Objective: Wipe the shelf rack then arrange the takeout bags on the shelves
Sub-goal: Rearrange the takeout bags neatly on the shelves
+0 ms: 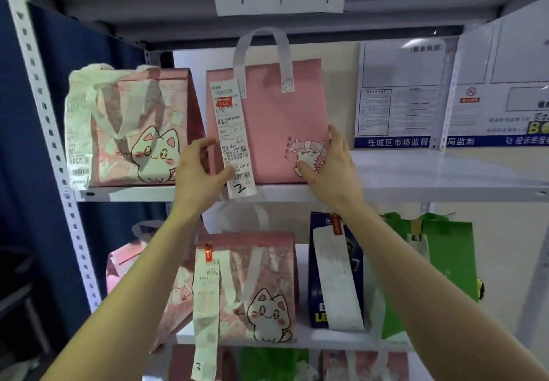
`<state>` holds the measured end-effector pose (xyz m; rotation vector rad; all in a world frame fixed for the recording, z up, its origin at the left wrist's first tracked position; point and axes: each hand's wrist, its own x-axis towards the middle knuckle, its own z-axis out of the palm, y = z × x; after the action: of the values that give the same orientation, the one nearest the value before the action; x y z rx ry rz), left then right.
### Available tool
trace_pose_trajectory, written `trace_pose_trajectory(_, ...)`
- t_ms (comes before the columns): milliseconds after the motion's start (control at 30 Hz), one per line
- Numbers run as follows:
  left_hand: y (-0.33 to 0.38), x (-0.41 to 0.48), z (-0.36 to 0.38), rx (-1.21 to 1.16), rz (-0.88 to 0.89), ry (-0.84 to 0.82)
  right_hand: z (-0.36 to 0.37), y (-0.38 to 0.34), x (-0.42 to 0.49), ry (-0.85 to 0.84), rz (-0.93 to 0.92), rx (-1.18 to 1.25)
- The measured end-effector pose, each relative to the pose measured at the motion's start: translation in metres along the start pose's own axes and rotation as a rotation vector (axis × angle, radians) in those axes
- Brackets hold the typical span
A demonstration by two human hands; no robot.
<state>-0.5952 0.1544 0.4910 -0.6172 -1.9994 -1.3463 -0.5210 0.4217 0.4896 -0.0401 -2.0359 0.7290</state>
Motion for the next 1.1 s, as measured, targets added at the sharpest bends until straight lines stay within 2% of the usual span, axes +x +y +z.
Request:
trace_pose_trajectory(200, -0.025, -0.046, -0.014, 0.037, 0.178, 0.215, -0.002, 0.0, -0.061, 0.291, -0.02, 0.049)
trace_pose_trajectory(300, -0.063, -0.088, -0.016, 0.059, 0.173, 0.236, 0.015, 0.013, -0.116, 0.324, -0.034, 0.059)
trace_pose_trajectory(400, -0.115, -0.138, -0.011, 0.088, 0.029, 0.14, 0.048, 0.03, -0.182, 0.177, 0.042, 0.072)
trace_pose_trajectory(500, -0.158, -0.181, -0.001, 0.095, -0.28, -0.051, 0.089, 0.048, -0.236, -0.144, 0.265, -0.026)
trace_pose_trajectory(567, -0.174, -0.199, 0.005, 0.008, -0.465, -0.196, 0.11, 0.061, -0.258, -0.329, 0.415, -0.082)
trace_pose_trajectory(633, -0.181, -0.213, 0.011, -0.038, -0.538, -0.306, 0.122, 0.067, -0.271, -0.429, 0.488, -0.068)
trace_pose_trajectory(700, -0.184, -0.224, 0.011, -0.006, -0.53, -0.317, 0.126, 0.068, -0.277, -0.449, 0.495, -0.06)
trace_pose_trajectory(900, -0.165, -0.254, -0.014, -0.013, -0.532, -0.206, 0.105, 0.052, -0.293, -0.418, 0.443, -0.048)
trace_pose_trajectory(1100, -0.104, -0.306, -0.035, -0.005, -0.474, -0.148, 0.036, 0.037, -0.33, -0.408, 0.418, 0.014)
